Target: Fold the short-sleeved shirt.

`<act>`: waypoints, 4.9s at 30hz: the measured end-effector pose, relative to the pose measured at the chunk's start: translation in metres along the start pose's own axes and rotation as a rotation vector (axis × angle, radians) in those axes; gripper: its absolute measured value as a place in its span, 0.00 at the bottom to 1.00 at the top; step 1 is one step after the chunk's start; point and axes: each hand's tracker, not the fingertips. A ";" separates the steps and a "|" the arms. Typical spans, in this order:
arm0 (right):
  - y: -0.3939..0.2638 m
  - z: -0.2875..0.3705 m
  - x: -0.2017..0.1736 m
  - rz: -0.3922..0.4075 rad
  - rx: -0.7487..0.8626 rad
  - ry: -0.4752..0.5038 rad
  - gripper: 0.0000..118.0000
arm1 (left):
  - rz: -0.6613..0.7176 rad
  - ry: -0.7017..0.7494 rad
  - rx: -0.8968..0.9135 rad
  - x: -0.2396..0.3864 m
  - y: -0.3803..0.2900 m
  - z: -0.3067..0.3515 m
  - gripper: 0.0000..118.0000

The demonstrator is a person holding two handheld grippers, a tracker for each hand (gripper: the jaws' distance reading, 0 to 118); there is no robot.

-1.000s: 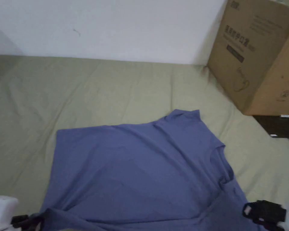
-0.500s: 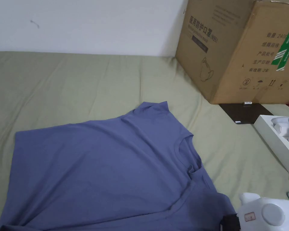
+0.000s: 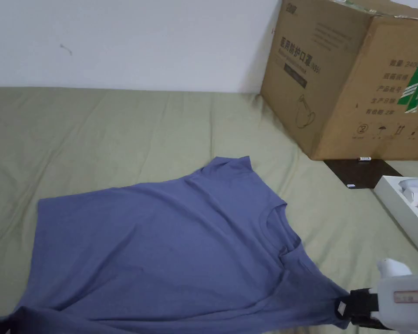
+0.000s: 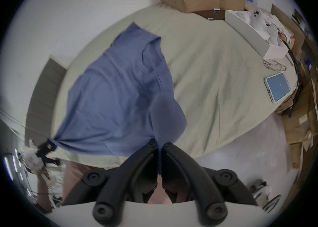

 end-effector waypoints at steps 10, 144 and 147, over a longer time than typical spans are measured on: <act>0.114 -0.028 -0.039 -0.115 0.080 0.076 0.01 | 0.149 0.030 -0.074 -0.033 0.078 -0.060 0.03; -0.002 0.043 -0.143 0.129 0.310 0.190 0.85 | 0.132 0.095 0.256 -0.017 0.027 0.075 0.69; -0.003 0.046 -0.169 0.139 0.377 0.169 0.04 | 0.027 0.162 0.298 0.005 0.032 0.079 0.00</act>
